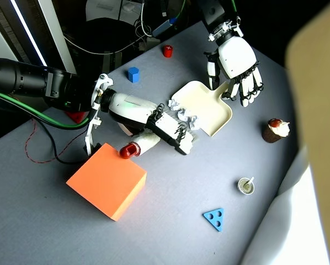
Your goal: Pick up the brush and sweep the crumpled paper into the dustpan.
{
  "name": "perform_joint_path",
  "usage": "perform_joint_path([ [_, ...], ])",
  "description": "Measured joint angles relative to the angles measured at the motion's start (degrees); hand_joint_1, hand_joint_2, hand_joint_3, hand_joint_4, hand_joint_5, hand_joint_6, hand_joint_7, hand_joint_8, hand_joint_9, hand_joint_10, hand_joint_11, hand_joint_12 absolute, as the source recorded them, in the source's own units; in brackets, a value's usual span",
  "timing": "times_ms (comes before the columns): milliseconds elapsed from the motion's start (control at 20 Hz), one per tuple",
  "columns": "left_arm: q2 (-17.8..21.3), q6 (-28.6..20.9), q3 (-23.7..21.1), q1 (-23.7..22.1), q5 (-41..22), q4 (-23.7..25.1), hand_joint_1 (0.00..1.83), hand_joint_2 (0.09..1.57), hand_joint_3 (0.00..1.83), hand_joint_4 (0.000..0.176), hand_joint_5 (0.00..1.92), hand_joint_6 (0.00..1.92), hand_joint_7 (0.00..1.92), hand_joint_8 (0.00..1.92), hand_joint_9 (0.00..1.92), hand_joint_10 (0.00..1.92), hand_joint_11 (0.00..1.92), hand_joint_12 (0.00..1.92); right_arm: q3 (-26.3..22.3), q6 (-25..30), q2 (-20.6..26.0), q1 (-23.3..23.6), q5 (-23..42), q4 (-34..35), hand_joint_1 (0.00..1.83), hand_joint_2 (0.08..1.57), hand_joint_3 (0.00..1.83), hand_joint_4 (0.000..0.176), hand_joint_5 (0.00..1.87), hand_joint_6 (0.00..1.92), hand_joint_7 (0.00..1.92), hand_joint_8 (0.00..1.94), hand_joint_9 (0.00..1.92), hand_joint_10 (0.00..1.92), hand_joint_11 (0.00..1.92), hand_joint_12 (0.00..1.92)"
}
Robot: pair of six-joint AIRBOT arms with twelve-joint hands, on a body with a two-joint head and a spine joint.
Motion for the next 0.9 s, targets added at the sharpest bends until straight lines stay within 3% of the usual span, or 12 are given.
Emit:
perform_joint_path([
  [50, 0.0, 0.0, 0.0, 0.0, 0.0, 0.0, 1.13, 1.06, 0.00, 0.000, 1.10, 0.77, 0.47, 0.00, 0.40, 0.00, 0.13, 0.72, 0.0, -0.3, 0.0, 0.0, 0.0, 0.0, 1.06, 0.98, 0.00, 0.000, 1.00, 0.78, 0.94, 1.38, 0.76, 1.71, 0.51, 1.83],
  [100, -0.1, 0.0, 0.0, 0.0, 0.0, 0.0, 1.14, 1.07, 0.00, 0.000, 1.09, 0.79, 0.46, 0.00, 0.38, 0.00, 0.12, 0.72, -0.1, -0.4, 0.1, 0.0, 0.0, -0.2, 1.10, 0.93, 0.00, 0.000, 0.93, 0.96, 0.96, 1.83, 0.94, 1.88, 0.79, 1.90],
  [150, -0.2, 0.0, 0.1, 0.0, -0.1, 0.0, 1.14, 1.07, 0.00, 0.000, 1.08, 0.81, 0.45, 0.00, 0.39, 0.00, 0.12, 0.72, -0.2, -0.4, 0.4, 0.0, 0.0, -0.3, 1.09, 0.96, 0.00, 0.000, 0.83, 1.47, 1.03, 1.92, 1.10, 1.91, 1.10, 1.92],
  [200, -0.3, -0.1, 0.1, 0.0, 0.0, 0.0, 1.14, 1.07, 0.00, 0.000, 1.08, 0.81, 0.47, 0.00, 0.40, 0.00, 0.13, 0.72, -0.3, -0.5, 0.7, 0.0, 0.1, -0.7, 1.08, 1.00, 0.01, 0.000, 0.84, 1.79, 1.10, 1.94, 1.20, 1.92, 1.27, 1.92],
  [250, -0.3, -0.1, 0.1, 0.0, 0.0, 0.0, 1.14, 1.07, 0.00, 0.000, 1.09, 0.79, 0.46, 0.00, 0.39, 0.00, 0.13, 0.70, -0.3, -0.5, 0.8, 0.0, 0.1, -1.0, 1.12, 1.09, 0.02, 0.000, 0.93, 1.19, 1.18, 1.94, 1.31, 1.92, 1.39, 1.92],
  [300, -0.3, -0.1, 0.1, 0.0, -0.1, 0.0, 1.13, 1.07, 0.00, 0.000, 1.08, 0.80, 0.45, 0.00, 0.39, 0.00, 0.13, 0.70, -0.4, -0.5, 1.2, 0.0, 0.1, -1.3, 1.02, 1.13, 0.01, 0.000, 0.92, 1.23, 1.23, 1.94, 1.38, 1.92, 1.48, 1.92],
  [350, -0.3, -0.1, 0.1, 0.0, -0.1, 0.0, 1.14, 1.07, 0.00, 0.000, 1.08, 0.81, 0.46, 0.01, 0.40, 0.01, 0.13, 0.70, -0.4, -0.5, 1.7, 0.0, 0.3, -2.6, 1.09, 1.16, 0.01, 0.000, 0.88, 1.20, 1.27, 1.94, 1.42, 1.92, 1.54, 1.92],
  [400, -0.3, -0.1, 0.1, 0.0, 0.0, 0.0, 1.14, 1.07, 0.00, 0.000, 1.09, 0.80, 0.47, 0.01, 0.41, 0.01, 0.14, 0.71, -0.7, -0.4, 2.3, 0.0, 0.3, -3.3, 1.15, 1.26, 0.01, 0.000, 0.75, 1.54, 1.35, 1.94, 1.49, 1.92, 1.56, 1.92],
  [450, -0.3, -0.1, 0.2, 0.0, 0.0, 0.0, 1.14, 1.07, 0.00, 0.000, 1.09, 0.80, 0.46, 0.00, 0.40, 0.00, 0.12, 0.70, -0.9, -0.5, 2.7, 0.0, 0.3, -3.7, 1.29, 1.30, 0.01, 0.000, 0.78, 1.85, 1.34, 1.94, 1.49, 1.92, 1.58, 1.92],
  [600, -0.5, -0.1, 0.6, 0.0, -0.1, 0.0, 1.14, 1.07, 0.00, 0.000, 1.09, 0.80, 0.47, 0.01, 0.41, 0.01, 0.14, 0.71, -2.1, -0.5, 4.3, 0.0, 1.3, -3.7, 1.47, 1.27, 0.00, 0.000, 1.00, 1.92, 1.30, 1.94, 1.47, 1.92, 1.59, 1.92],
  [900, -0.5, -0.2, 0.6, -0.1, -0.1, 0.0, 1.13, 1.07, 0.00, 0.000, 1.08, 0.81, 0.46, 0.00, 0.40, 0.00, 0.13, 0.68, -7.5, -0.5, 9.3, 1.2, 3.8, -2.9, 1.54, 1.24, 0.00, 0.000, 1.11, 1.92, 1.33, 1.94, 1.49, 1.92, 1.57, 1.92],
])
